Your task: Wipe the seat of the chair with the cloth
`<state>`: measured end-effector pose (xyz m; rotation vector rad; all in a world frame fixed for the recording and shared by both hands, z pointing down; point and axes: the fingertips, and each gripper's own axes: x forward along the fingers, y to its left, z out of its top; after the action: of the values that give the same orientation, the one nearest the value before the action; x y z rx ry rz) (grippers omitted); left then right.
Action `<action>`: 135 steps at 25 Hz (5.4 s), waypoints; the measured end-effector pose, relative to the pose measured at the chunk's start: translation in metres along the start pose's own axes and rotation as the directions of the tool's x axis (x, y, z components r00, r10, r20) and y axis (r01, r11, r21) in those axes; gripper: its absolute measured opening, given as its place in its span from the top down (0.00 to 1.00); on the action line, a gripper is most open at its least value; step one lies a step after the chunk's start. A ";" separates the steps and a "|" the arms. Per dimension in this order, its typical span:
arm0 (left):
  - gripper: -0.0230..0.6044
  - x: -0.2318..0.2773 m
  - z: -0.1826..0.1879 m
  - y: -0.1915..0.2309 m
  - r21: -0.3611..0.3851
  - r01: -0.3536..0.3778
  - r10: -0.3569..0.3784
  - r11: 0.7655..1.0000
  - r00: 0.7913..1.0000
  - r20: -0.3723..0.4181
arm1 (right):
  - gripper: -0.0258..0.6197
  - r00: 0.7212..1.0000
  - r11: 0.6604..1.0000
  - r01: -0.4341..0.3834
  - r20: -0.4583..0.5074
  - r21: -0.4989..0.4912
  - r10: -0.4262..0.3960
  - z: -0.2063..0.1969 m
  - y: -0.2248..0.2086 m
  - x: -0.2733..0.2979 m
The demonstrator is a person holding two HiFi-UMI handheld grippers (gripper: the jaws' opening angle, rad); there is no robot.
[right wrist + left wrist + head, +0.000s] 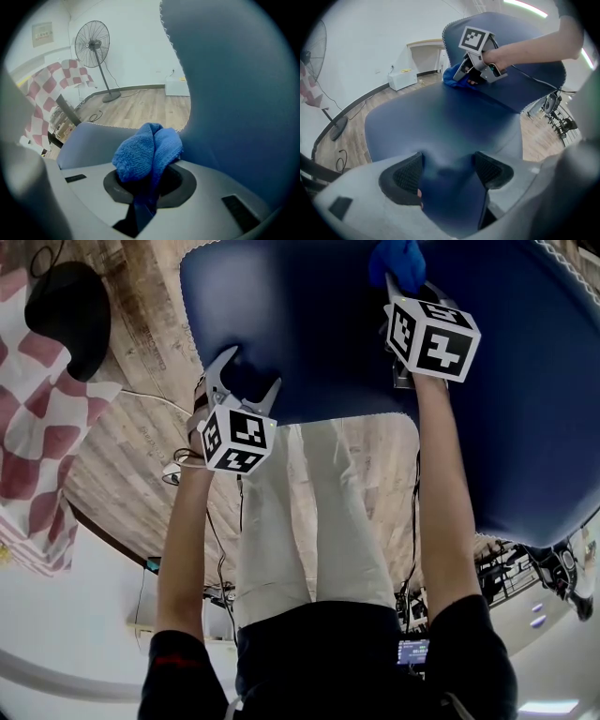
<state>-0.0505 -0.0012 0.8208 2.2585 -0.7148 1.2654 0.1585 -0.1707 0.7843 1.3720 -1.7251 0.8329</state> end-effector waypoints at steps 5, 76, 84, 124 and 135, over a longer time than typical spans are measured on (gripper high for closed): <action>0.41 0.000 0.002 0.001 0.004 0.003 -0.003 1.000 1.000 0.014 | 0.90 1.000 1.000 -0.018 0.000 0.015 0.018 0.002 0.000 0.003; 0.42 -0.007 0.002 0.012 0.001 0.053 -0.052 0.999 0.994 0.091 | 0.90 0.891 0.845 -0.450 -0.082 -0.290 0.447 0.031 0.245 0.025; 0.42 -0.007 0.002 0.012 -0.003 0.052 -0.051 0.999 0.995 0.083 | 0.90 0.913 0.866 -0.407 -0.092 -0.291 0.398 0.028 0.222 0.024; 0.42 -0.004 0.001 0.006 -0.001 0.028 -0.028 1.000 0.997 0.072 | 0.89 0.999 0.987 0.048 -0.022 0.152 -0.045 -0.026 0.002 -0.011; 0.42 -0.003 -0.002 0.011 0.002 0.016 -0.016 1.000 0.997 0.073 | 0.89 0.998 0.982 0.058 -0.016 0.179 -0.056 -0.030 0.001 -0.008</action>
<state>-0.0599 -0.0081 0.8204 2.3176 -0.7200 1.1818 0.1640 -0.1412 0.7925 1.5251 -1.6262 0.9820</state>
